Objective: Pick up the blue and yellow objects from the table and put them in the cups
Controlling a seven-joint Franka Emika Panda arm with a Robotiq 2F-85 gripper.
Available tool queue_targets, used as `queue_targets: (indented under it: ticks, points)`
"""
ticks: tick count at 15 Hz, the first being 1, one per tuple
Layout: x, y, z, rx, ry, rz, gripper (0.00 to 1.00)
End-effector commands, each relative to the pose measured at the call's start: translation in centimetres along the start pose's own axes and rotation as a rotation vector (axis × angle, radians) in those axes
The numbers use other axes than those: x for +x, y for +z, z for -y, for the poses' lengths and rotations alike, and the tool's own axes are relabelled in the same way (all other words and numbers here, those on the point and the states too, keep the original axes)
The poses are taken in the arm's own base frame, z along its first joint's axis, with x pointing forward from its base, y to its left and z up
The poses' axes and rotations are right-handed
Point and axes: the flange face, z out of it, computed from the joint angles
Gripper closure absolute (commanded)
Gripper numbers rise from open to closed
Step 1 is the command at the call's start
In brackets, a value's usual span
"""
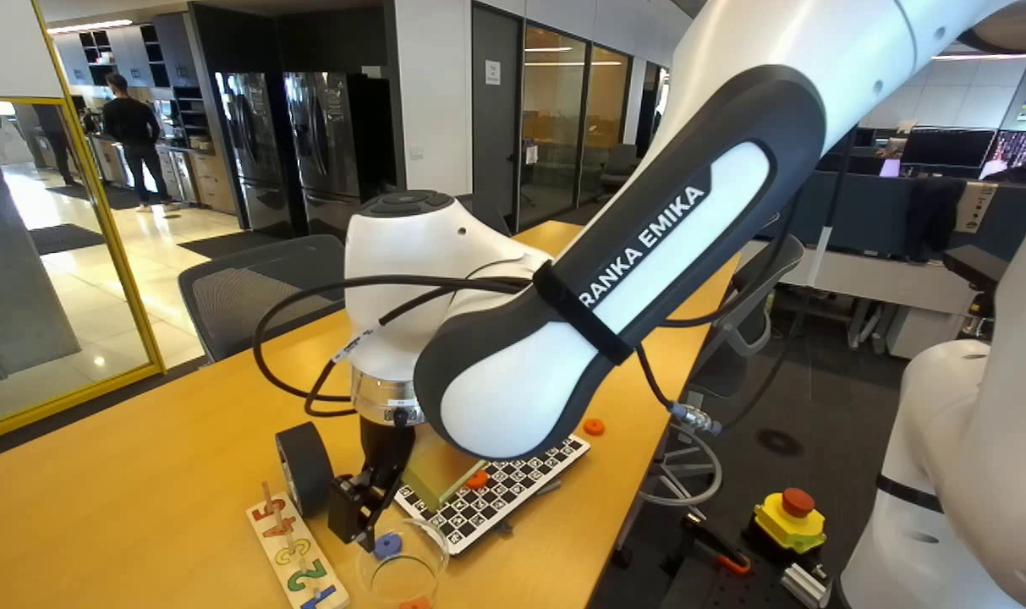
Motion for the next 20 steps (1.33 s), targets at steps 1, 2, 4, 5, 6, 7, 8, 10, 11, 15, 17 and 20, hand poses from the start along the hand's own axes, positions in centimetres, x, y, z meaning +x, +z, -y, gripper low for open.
queue_targets:
  ticks: [1,2,4,5,6,7,8,10,11,15,17,20]
  points:
    - [3.6,-0.7,-0.7,-0.002,-0.001,0.007,0.00]
    - [4.3,-0.5,-0.9,0.000,0.001,0.012,0.00]
    - [5.9,0.3,-1.5,-0.002,0.009,0.028,0.00]
    - [6.7,0.9,-1.9,0.002,0.016,0.041,0.00]
    - [7.3,1.6,-2.1,0.008,0.022,0.054,0.00]
    - [7.7,2.4,-2.3,0.010,0.025,0.069,0.00]
    - [8.0,3.4,-2.4,0.008,0.030,0.085,0.00]
    - [8.5,5.2,-2.6,0.009,0.040,0.110,0.00]
    - [8.6,6.1,-2.7,0.010,0.044,0.125,0.00]
    - [8.9,9.0,-2.8,0.013,0.060,0.163,0.00]
    - [8.8,10.1,-2.8,0.016,0.061,0.180,0.00]
    - [8.9,11.3,-2.6,0.023,0.061,0.201,0.00]
